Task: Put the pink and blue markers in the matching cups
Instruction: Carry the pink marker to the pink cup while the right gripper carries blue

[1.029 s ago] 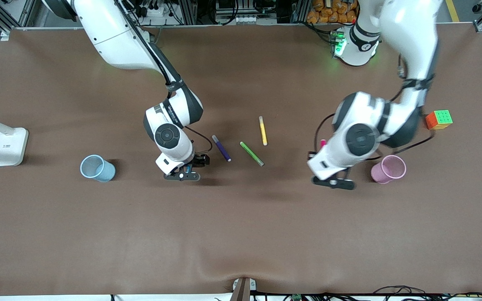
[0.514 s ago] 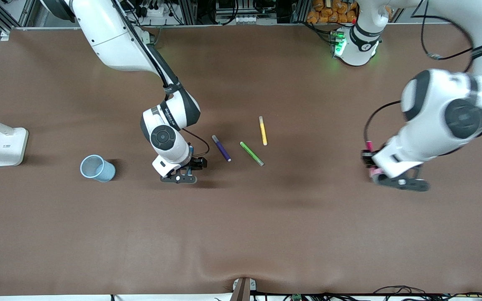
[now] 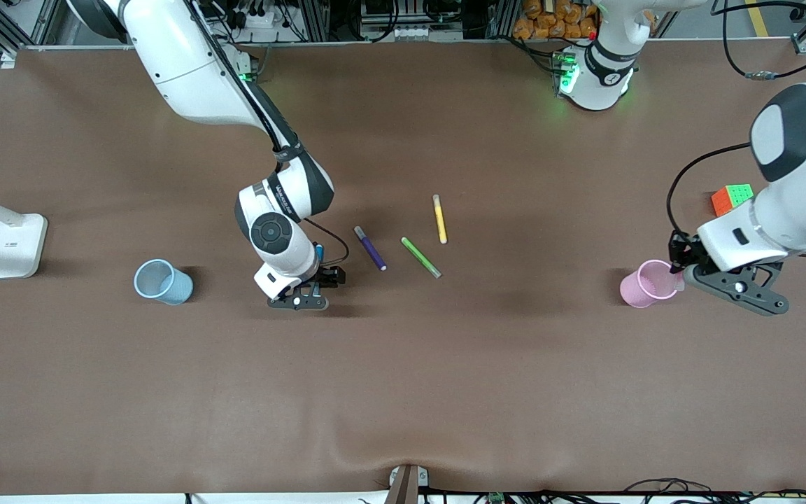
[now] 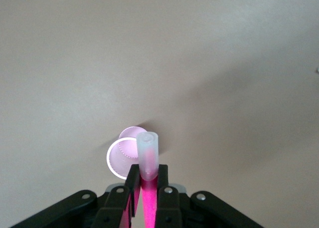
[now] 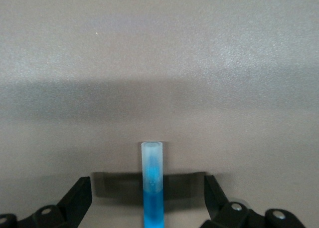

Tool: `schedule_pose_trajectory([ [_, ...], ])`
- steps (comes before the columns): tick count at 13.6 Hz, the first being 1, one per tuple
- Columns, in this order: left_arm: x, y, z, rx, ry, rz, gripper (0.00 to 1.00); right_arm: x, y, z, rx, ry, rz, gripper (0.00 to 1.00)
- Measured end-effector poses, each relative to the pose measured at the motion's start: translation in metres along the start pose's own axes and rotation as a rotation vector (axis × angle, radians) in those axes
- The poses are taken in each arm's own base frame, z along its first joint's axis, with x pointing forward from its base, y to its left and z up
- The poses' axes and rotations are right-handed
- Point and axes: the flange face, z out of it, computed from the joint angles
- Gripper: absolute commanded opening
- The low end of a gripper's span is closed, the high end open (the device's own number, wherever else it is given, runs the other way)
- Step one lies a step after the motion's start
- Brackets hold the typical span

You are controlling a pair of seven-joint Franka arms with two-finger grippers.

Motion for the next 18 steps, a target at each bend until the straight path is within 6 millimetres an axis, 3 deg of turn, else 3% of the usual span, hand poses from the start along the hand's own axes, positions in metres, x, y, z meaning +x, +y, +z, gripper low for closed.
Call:
schedule_pose_trajectory([
  [2,-0.006,-0.010,-0.004,-0.022,0.020,0.099,0.00,0.000,0.000,0.000,0.000,0.000,0.000,0.42],
  [3,-0.010,-0.017,-0.007,-0.026,0.026,0.136,0.00,0.001,0.000,0.000,0.000,0.001,0.000,0.18],
  [4,-0.015,-0.023,-0.009,-0.035,0.029,0.161,0.00,0.002,-0.001,-0.003,0.003,0.006,0.000,0.01],
  [11,-0.031,-0.023,-0.027,-0.165,0.072,0.181,0.00,0.004,0.003,-0.008,-0.003,0.004,-0.015,0.00],
  [13,-0.041,-0.037,-0.023,-0.201,0.103,0.242,0.00,0.007,0.010,-0.010,-0.013,-0.013,-0.068,0.00],
  [15,-0.063,-0.066,-0.011,-0.271,0.162,0.288,0.00,0.020,0.032,-0.028,-0.014,-0.025,-0.127,0.00],
  [18,-0.096,-0.102,0.009,-0.331,0.233,0.337,0.00,0.035,0.057,-0.079,0.001,-0.006,-0.244,0.00],
])
